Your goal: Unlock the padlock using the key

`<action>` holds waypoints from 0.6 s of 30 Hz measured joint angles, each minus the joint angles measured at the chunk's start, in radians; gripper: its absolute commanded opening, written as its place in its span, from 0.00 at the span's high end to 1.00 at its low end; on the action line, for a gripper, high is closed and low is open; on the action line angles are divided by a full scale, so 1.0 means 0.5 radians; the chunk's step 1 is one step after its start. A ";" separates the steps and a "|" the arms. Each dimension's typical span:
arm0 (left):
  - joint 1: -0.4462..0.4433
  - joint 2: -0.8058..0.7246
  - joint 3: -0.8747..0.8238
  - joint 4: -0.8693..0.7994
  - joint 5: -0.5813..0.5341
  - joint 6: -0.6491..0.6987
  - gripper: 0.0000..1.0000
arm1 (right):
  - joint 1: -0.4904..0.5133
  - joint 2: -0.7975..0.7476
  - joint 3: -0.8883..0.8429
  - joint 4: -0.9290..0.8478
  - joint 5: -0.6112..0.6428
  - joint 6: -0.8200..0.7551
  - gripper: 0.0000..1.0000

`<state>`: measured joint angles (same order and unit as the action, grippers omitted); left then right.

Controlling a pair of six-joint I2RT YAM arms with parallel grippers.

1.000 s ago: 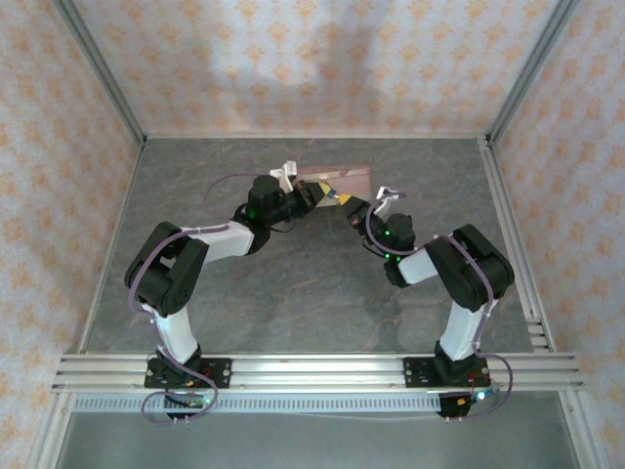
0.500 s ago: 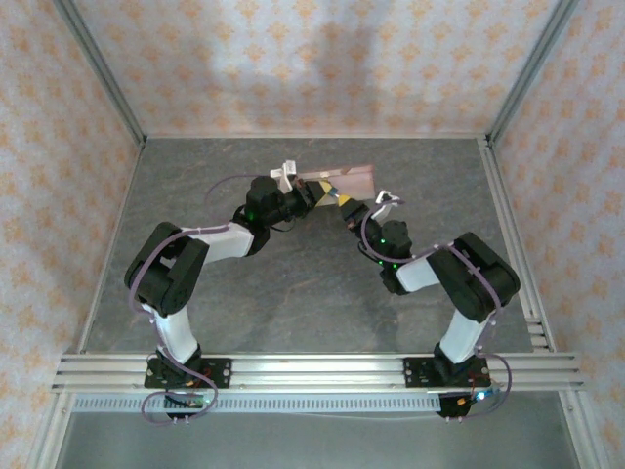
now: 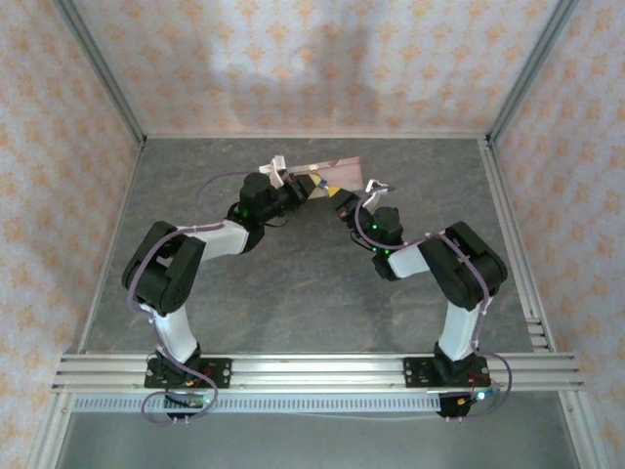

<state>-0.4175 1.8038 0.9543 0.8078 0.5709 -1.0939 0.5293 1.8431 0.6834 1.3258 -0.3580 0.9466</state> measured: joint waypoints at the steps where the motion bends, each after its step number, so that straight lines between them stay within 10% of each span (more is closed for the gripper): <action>1: 0.000 -0.001 0.000 -0.005 0.000 0.005 1.00 | 0.000 0.000 -0.002 0.000 0.004 -0.033 1.00; 11: -0.002 -0.001 0.000 -0.080 0.060 0.051 1.00 | 0.000 0.000 -0.072 0.029 -0.003 -0.325 1.00; 18: 0.002 -0.004 0.000 -0.074 -0.011 0.057 1.00 | -0.078 0.094 0.059 0.021 -0.229 0.063 1.00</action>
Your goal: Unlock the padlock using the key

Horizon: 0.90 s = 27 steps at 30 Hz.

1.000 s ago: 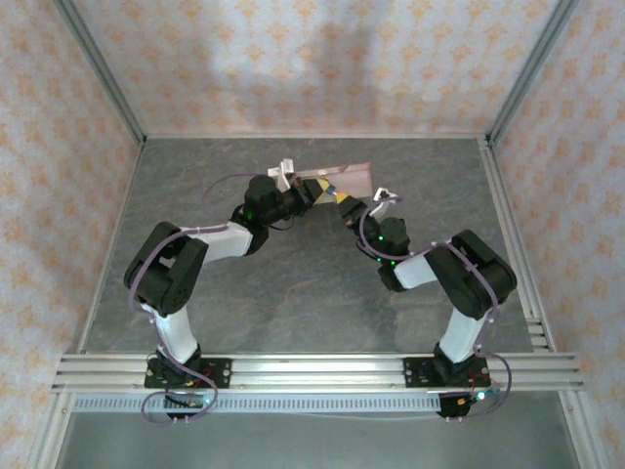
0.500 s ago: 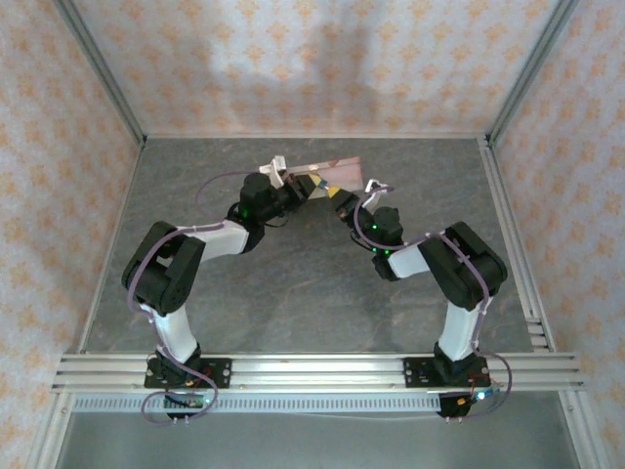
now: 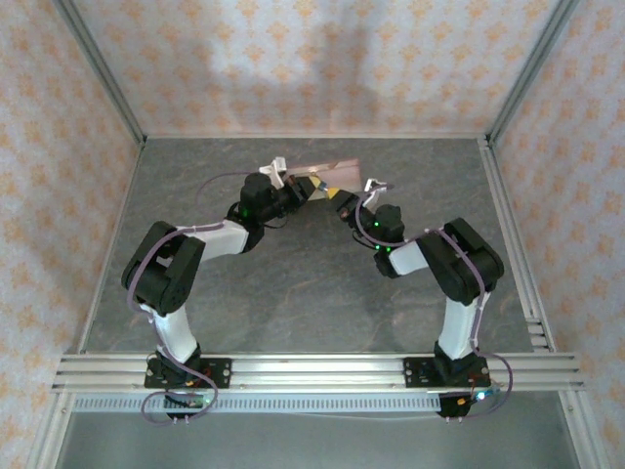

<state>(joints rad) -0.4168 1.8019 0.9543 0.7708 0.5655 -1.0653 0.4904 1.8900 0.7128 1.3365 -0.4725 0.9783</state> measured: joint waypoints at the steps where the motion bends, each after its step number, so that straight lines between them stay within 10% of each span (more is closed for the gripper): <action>1: 0.003 0.000 0.000 0.005 -0.011 0.000 1.00 | -0.005 0.009 0.024 -0.015 -0.023 0.047 1.00; 27: 0.008 -0.001 0.001 0.000 0.132 0.017 1.00 | -0.046 -0.085 -0.108 -0.006 -0.111 -0.454 1.00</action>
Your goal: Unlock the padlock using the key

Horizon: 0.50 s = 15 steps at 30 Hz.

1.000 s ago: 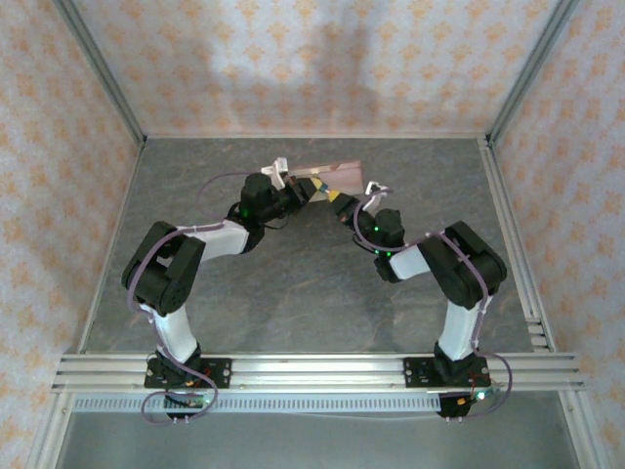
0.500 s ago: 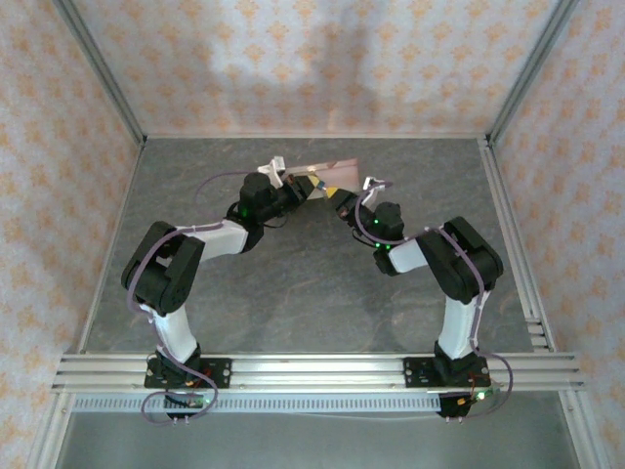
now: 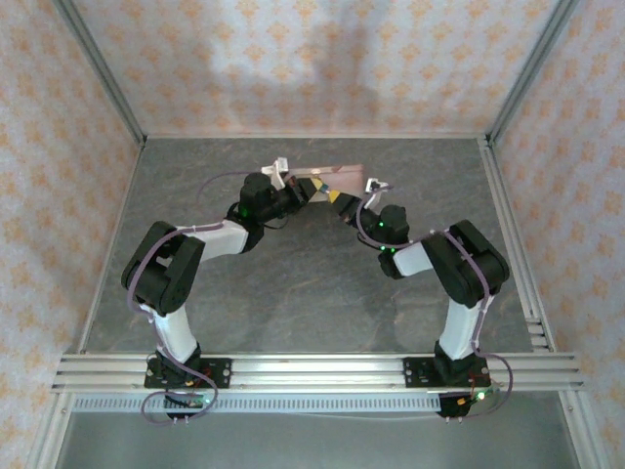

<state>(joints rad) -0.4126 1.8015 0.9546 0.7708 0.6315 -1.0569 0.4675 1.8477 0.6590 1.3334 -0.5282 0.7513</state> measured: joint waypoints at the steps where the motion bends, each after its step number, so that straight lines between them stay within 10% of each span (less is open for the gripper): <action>1: -0.001 0.000 0.000 -0.002 0.021 -0.001 1.00 | 0.000 -0.007 -0.018 0.012 0.002 -0.042 1.00; 15: 0.000 -0.003 0.000 0.013 -0.027 -0.010 1.00 | -0.051 0.047 0.102 -0.014 -0.161 0.293 1.00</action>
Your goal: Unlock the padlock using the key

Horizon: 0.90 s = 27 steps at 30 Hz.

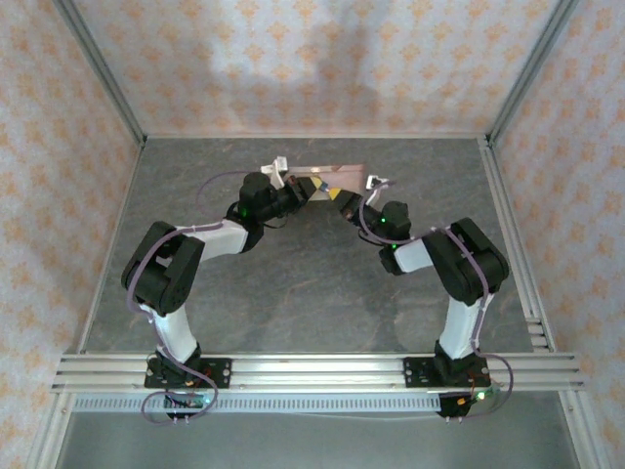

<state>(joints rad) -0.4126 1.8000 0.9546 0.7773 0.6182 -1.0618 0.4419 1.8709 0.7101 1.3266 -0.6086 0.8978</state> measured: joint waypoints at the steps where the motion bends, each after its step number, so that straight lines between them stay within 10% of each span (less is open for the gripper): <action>1: 0.001 -0.001 0.000 0.001 -0.018 -0.006 1.00 | -0.002 0.010 0.021 -0.011 -0.014 0.045 1.00; 15: 0.000 -0.001 0.000 -0.032 0.084 -0.021 1.00 | -0.002 -0.042 -0.103 0.031 -0.002 -0.371 0.99; 27: 0.004 -0.001 0.000 -0.005 -0.066 -0.021 1.00 | -0.042 0.080 0.111 -0.014 -0.134 0.282 0.97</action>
<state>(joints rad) -0.4107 1.7996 0.9546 0.7746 0.5850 -1.0725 0.4210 1.9110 0.7658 1.3193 -0.6758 1.0386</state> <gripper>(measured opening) 0.052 0.040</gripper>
